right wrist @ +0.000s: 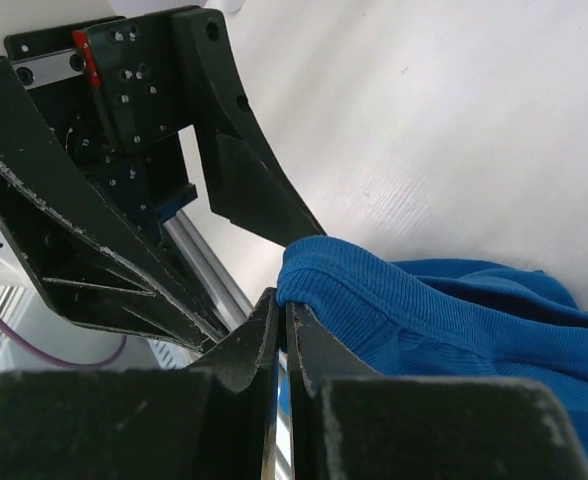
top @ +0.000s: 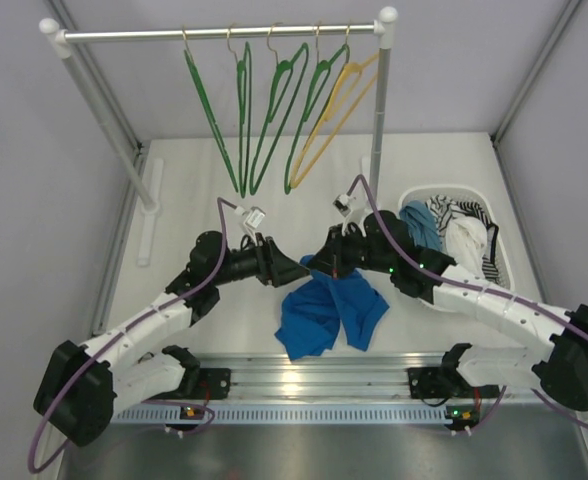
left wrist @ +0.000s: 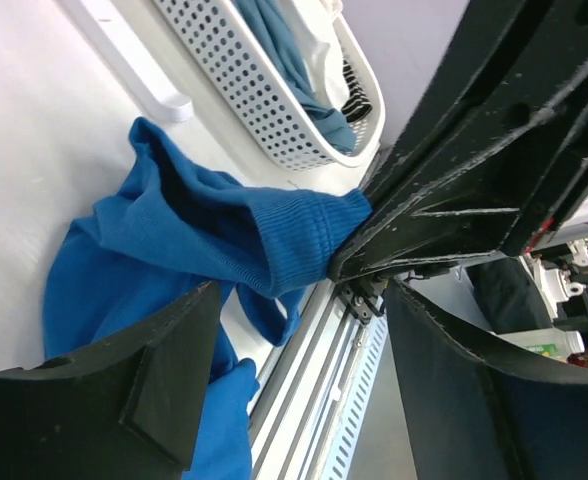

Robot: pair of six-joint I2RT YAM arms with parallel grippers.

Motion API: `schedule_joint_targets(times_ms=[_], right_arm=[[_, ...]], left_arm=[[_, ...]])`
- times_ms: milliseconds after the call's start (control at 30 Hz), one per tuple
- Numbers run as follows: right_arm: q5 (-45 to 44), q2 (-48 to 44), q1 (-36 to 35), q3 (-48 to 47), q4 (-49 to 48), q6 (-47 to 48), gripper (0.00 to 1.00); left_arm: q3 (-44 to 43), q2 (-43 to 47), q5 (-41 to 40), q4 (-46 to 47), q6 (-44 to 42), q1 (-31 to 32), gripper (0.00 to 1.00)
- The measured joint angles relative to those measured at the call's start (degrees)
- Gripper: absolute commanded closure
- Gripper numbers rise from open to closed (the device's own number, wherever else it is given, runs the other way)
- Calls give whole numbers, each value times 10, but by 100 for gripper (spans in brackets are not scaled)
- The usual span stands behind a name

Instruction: Place the tank top on the hanger

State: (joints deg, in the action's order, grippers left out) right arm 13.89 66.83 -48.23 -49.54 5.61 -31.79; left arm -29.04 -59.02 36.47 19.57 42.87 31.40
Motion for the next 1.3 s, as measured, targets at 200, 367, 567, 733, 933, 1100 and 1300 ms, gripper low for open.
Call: schedule_joint_targets(times_ms=[200, 367, 567, 733, 933, 1100, 1300], right_arm=[[21, 5, 0, 0, -3, -12, 100], [25, 7, 0, 0, -3, -16, 100], [13, 8, 1, 0, 1, -19, 79], [-33, 11, 4, 0, 27, -16, 40], [-103, -12, 0, 0, 91, -19, 36], [-147, -98, -3, 36, 145, -39, 39], [-174, -169, -57, 127, 219, -88, 37]], left_arm=[[7, -4, 26, 50, 5, 0, 60], [7, -7, 41, 65, 3, -1, 86], [9, -7, 42, 62, -9, -7, 100], [9, -5, 30, 50, -18, -7, 100], [-6, -15, -37, -21, -37, 0, 100], [-13, -35, -98, -66, -43, 0, 100], [-27, -49, -165, -115, -45, -1, 100]])
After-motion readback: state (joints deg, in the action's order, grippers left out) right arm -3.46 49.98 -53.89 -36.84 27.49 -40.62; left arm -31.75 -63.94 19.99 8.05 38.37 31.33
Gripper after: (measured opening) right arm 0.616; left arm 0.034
